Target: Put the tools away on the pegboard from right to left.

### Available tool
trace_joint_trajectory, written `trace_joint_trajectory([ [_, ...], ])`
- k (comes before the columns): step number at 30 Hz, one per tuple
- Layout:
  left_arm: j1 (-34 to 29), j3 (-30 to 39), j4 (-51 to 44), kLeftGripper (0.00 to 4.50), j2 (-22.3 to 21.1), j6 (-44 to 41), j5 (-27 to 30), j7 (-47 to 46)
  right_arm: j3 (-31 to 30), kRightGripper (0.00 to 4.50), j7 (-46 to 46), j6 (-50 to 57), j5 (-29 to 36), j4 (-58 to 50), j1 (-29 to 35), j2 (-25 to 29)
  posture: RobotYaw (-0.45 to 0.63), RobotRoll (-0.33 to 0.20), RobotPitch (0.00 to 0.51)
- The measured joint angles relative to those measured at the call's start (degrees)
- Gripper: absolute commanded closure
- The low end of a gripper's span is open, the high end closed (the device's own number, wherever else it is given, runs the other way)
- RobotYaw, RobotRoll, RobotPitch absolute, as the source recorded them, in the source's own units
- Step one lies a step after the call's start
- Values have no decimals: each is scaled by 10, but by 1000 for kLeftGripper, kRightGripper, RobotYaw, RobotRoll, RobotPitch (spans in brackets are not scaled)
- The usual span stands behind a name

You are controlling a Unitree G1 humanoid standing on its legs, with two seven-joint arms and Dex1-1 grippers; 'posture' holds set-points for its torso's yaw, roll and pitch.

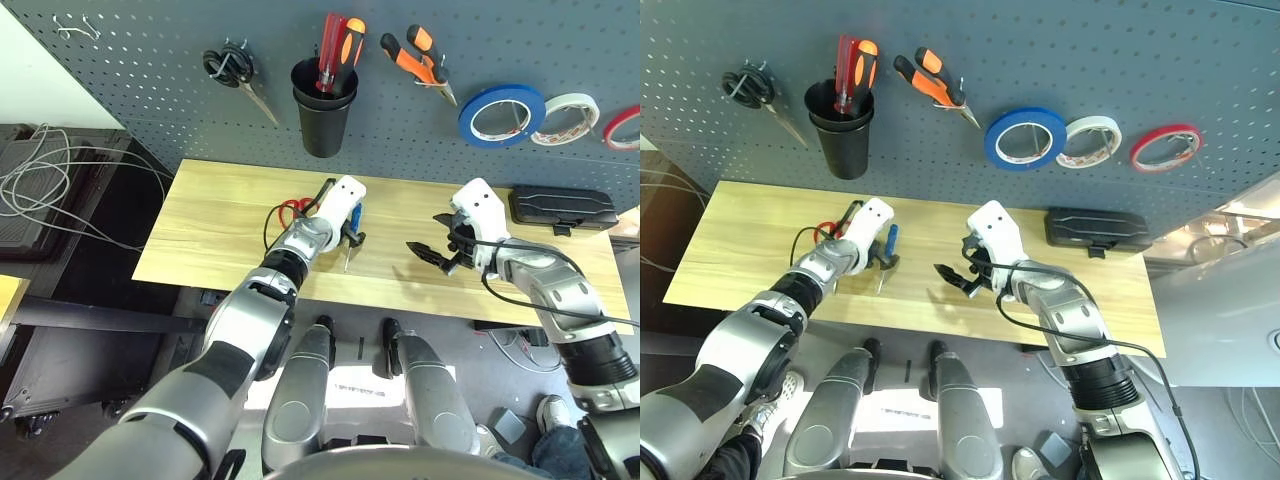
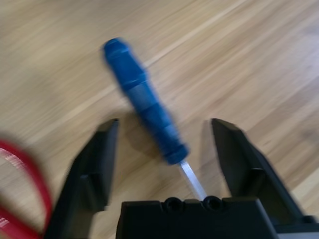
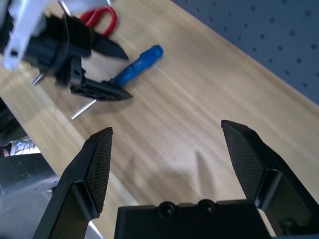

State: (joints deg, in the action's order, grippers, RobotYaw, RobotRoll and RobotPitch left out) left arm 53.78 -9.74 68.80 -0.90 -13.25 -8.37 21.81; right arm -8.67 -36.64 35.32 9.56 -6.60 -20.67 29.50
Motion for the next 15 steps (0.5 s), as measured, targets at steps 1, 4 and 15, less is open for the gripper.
trace_joint_trajectory([
  [1,0,0,0,2319,5,0,0,-1,0,0,0,0,-3,0,-5,0,9,0,323],
  [4,0,0,0,3272,15,0,-1,-10,0,0,-1,0,-5,-2,-11,3,13,0,322],
  [15,-78,5,-165,3962,-38,39,5,19,26,0,-45,17,25,-13,-9,34,44,0,319],
])
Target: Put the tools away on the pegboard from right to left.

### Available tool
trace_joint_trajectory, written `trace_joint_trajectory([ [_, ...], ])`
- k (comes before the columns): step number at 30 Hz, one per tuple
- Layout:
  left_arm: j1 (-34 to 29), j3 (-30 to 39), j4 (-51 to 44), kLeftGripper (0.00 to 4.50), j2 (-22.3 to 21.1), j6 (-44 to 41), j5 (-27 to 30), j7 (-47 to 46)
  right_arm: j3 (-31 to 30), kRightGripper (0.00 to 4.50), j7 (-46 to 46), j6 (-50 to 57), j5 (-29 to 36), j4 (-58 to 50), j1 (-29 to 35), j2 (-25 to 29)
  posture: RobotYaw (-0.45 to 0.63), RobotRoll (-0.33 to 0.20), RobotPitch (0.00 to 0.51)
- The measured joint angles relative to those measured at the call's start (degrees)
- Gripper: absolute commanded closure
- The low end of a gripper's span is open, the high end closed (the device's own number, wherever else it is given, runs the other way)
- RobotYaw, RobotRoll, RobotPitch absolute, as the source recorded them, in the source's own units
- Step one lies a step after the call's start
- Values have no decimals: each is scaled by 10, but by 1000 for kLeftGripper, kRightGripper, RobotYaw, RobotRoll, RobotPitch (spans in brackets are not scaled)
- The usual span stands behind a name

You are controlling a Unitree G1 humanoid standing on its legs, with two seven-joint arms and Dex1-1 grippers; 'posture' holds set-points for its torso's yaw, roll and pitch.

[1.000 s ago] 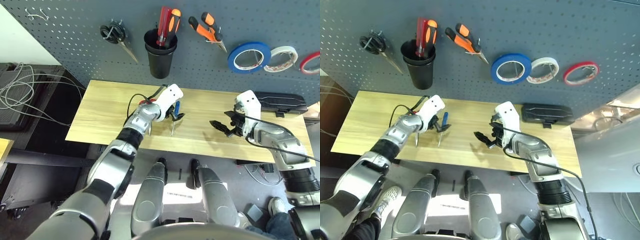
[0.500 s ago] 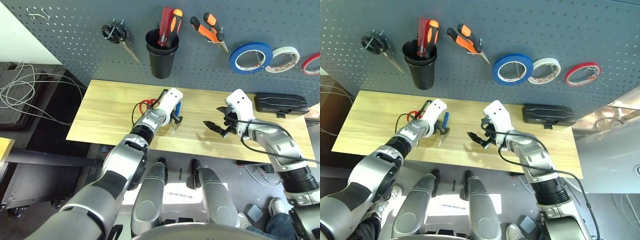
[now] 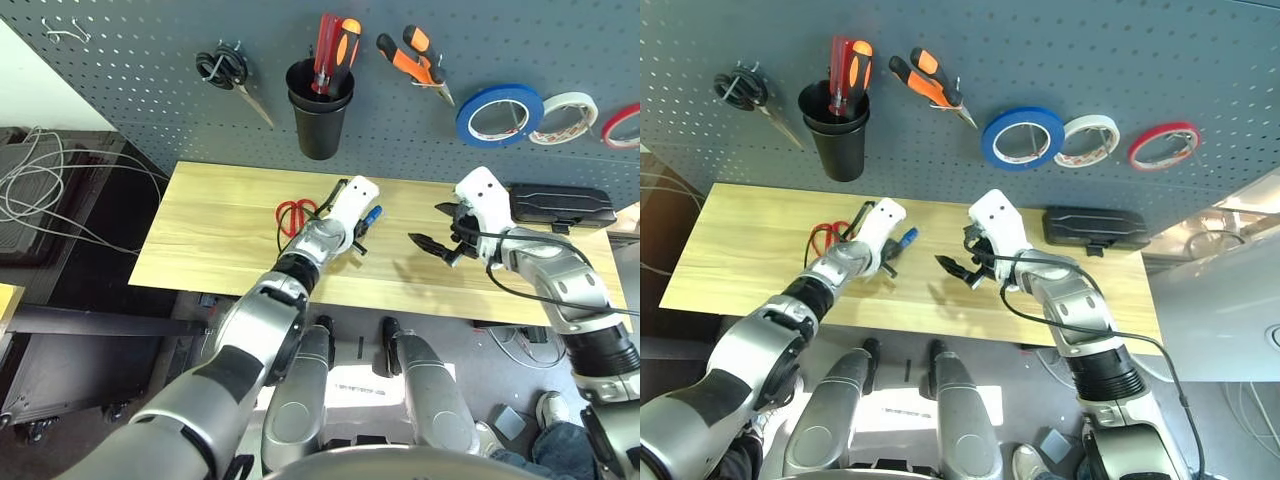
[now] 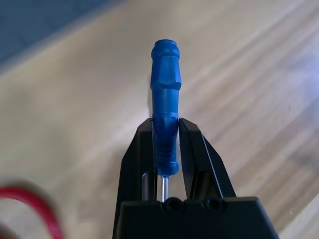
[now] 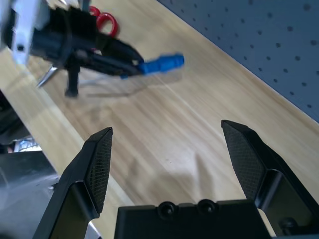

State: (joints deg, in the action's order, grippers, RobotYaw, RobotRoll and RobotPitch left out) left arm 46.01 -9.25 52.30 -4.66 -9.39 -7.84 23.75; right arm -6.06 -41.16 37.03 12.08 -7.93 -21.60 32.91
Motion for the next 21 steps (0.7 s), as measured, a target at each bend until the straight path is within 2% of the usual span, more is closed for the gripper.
trace_joint_trajectory([
  [7,-126,11,-272,3962,-56,-42,34,41,25,0,-29,12,15,3,-11,40,70,0,315],
  [11,-181,16,-426,3962,-97,-1,69,92,22,0,-57,15,21,7,-19,46,86,0,315],
  [16,-215,30,-531,3962,-106,27,150,153,14,0,-84,14,24,15,-28,48,99,0,313],
  [21,-216,41,-598,3962,-122,16,207,178,10,0,-101,5,25,19,-30,50,104,0,311],
])
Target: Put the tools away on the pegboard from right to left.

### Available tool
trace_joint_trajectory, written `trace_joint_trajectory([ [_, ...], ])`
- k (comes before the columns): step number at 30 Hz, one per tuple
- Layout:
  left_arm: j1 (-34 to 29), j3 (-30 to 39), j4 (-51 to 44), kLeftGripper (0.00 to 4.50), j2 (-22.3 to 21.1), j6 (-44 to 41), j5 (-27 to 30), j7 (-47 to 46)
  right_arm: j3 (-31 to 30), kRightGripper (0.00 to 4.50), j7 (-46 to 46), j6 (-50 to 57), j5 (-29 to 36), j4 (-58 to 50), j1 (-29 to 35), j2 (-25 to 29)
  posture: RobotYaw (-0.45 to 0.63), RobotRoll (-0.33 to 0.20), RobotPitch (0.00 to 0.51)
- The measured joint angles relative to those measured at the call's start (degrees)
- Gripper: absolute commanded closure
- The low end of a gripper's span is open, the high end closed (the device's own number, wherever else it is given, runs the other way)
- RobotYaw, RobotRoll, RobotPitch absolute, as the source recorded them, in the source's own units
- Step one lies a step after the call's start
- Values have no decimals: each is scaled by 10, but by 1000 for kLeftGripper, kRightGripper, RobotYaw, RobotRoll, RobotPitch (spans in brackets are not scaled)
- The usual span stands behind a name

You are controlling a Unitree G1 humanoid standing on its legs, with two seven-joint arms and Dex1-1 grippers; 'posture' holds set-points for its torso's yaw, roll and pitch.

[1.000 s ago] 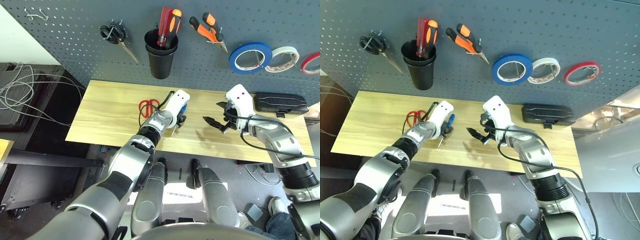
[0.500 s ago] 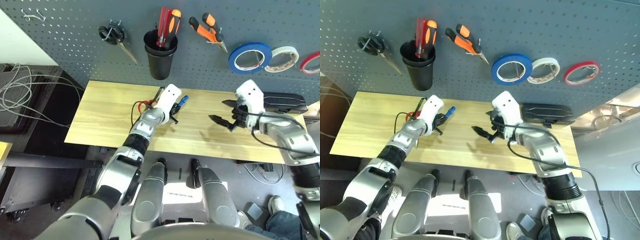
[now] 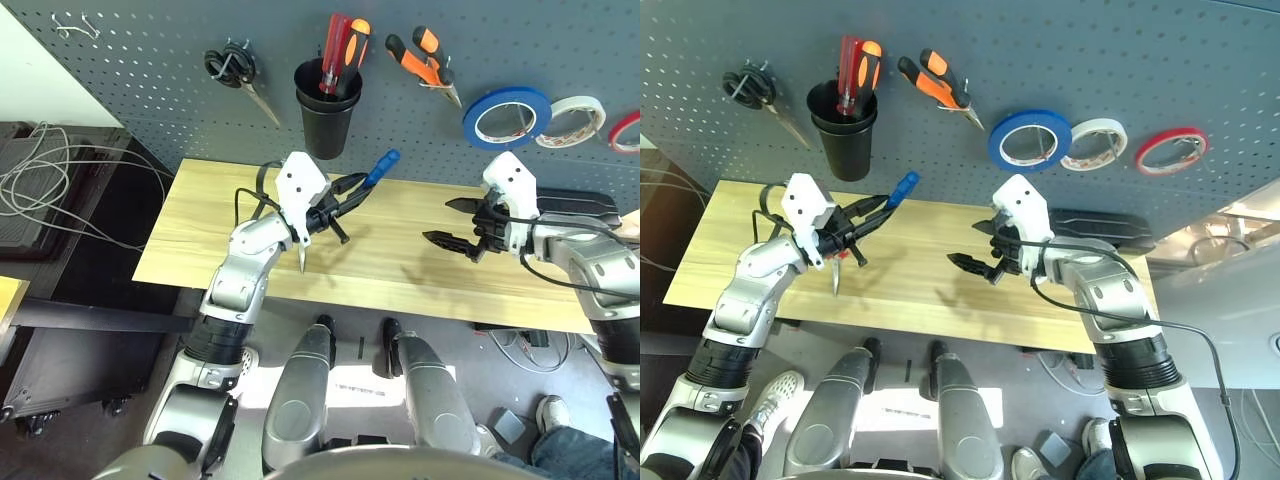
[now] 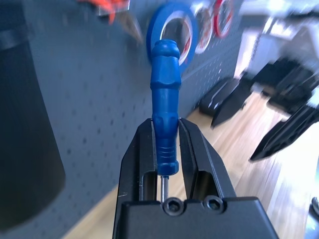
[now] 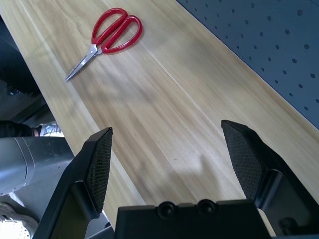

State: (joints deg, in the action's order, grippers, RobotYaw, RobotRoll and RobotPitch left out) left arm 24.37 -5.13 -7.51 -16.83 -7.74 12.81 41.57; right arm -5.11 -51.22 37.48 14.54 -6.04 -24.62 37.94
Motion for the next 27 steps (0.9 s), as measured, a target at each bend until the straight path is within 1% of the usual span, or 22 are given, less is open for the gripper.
trace_joint_trajectory([
  [2,1,3,-35,3962,3,-30,33,0,-1,0,-5,-6,0,2,-5,0,104,0,311],
  [4,10,8,-65,3962,21,-59,67,-11,-1,0,-10,-11,1,4,-11,0,106,0,309],
  [5,31,18,-71,3962,37,-81,90,-32,-1,0,-11,-11,3,5,-17,-3,106,0,309],
  [6,67,37,-76,3962,56,-99,113,-60,-1,0,-11,-12,9,4,-26,-14,107,0,309],
  [7,92,50,-85,3962,67,-106,126,-77,-1,0,-12,-12,14,1,-34,-22,107,0,308],
  [10,189,105,-103,3962,84,-125,179,-139,0,0,-10,-8,33,-10,-55,-39,111,0,308],
  [11,211,122,-104,3962,87,-126,191,-157,0,0,-9,-7,36,-16,-58,-41,111,0,308],
  [13,226,142,-104,3962,86,-127,205,-180,0,0,-8,-4,39,-20,-58,-41,116,0,309],
  [14,227,148,-101,3962,86,-127,208,-189,0,0,-8,-3,40,-20,-58,-41,116,0,309],
  [16,247,172,-72,3962,83,-125,212,-221,0,0,-4,1,46,-20,-62,-46,118,0,308],
  [18,271,197,-40,3962,66,-110,204,-243,0,0,-3,2,50,-21,-70,-54,120,0,308],
  [19,273,203,-29,3962,60,-101,199,-247,0,0,-2,2,51,-21,-73,-55,123,0,309],
  [23,254,209,39,3962,62,-59,175,-249,0,0,6,1,52,-21,-86,-62,119,0,310],
  [27,234,195,77,3962,68,-30,147,-249,-1,0,9,1,53,-20,-93,-67,109,0,312],
])
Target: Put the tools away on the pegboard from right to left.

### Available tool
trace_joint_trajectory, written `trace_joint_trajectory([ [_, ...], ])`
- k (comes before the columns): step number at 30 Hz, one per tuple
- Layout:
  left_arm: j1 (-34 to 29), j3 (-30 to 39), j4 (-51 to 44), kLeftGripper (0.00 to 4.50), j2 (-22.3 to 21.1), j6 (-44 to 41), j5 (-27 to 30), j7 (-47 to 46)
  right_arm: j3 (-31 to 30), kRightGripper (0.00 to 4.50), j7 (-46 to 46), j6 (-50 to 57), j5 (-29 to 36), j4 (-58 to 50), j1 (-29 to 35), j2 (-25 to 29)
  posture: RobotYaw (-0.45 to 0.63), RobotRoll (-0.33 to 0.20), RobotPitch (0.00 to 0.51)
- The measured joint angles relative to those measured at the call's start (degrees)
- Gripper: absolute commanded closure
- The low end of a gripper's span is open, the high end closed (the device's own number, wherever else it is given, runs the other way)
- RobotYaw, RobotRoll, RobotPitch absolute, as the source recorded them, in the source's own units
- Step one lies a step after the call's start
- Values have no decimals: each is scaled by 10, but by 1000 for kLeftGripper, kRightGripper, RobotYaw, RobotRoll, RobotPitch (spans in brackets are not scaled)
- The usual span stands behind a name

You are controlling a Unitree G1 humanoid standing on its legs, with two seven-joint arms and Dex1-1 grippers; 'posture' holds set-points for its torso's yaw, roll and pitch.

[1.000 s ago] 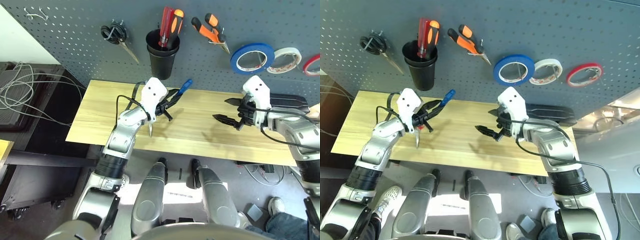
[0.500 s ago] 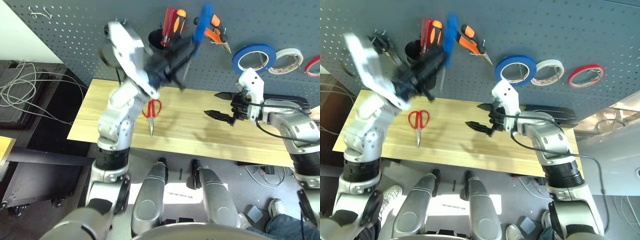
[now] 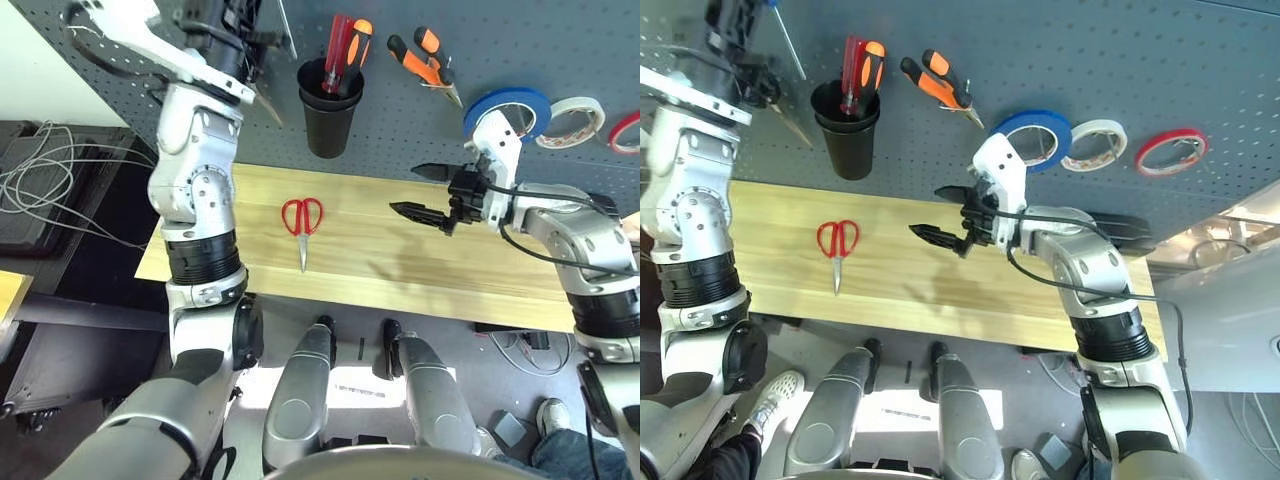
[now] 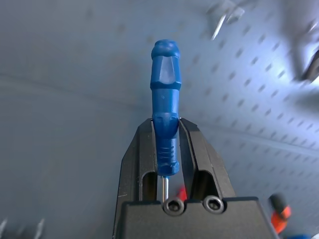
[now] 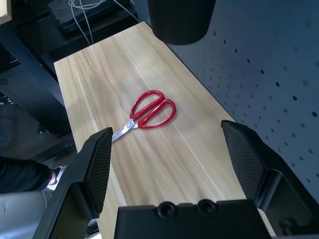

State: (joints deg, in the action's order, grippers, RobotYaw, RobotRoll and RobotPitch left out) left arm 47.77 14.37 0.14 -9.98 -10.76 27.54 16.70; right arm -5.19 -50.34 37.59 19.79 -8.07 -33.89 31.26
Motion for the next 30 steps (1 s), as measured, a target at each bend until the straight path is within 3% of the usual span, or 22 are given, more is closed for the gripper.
trace_joint_trajectory([
  [12,-7,-20,20,3962,18,23,-16,-1,0,0,12,0,0,0,-2,-3,106,0,314],
  [24,37,-21,15,3962,-10,62,-30,15,0,0,18,-7,0,3,0,-9,113,0,312],
  [30,52,-21,-11,3962,14,55,-14,-2,0,0,20,-11,0,8,0,-11,110,0,314],
])
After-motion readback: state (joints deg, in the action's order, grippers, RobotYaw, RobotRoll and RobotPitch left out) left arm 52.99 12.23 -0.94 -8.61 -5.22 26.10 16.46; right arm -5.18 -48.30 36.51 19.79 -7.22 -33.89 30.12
